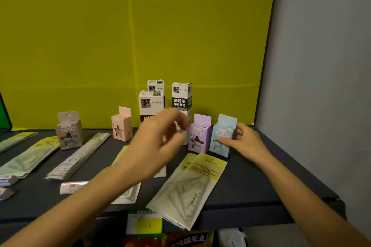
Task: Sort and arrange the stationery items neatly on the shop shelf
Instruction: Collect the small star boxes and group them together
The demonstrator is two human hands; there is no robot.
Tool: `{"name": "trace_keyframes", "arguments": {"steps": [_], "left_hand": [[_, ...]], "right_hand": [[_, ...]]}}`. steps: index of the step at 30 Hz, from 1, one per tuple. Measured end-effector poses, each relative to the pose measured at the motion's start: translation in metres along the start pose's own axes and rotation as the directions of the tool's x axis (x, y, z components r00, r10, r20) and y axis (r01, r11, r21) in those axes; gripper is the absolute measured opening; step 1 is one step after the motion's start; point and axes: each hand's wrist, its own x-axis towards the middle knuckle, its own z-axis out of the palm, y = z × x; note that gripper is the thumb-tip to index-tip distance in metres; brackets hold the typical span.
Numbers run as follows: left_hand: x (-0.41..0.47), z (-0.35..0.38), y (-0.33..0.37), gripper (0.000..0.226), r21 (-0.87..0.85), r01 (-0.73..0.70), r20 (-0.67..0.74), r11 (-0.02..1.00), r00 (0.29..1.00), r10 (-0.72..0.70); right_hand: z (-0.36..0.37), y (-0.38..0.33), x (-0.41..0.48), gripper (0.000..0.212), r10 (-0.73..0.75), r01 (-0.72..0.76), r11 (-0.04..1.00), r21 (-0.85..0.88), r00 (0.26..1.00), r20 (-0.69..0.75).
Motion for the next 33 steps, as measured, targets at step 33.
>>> {"name": "trace_keyframes", "arguments": {"steps": [33], "left_hand": [[0.063, 0.054, 0.021, 0.037, 0.246, 0.086, 0.174, 0.965, 0.976, -0.132]], "right_hand": [[-0.069, -0.022, -0.055, 0.034, -0.255, 0.271, 0.931, 0.244, 0.962, -0.094]]}}
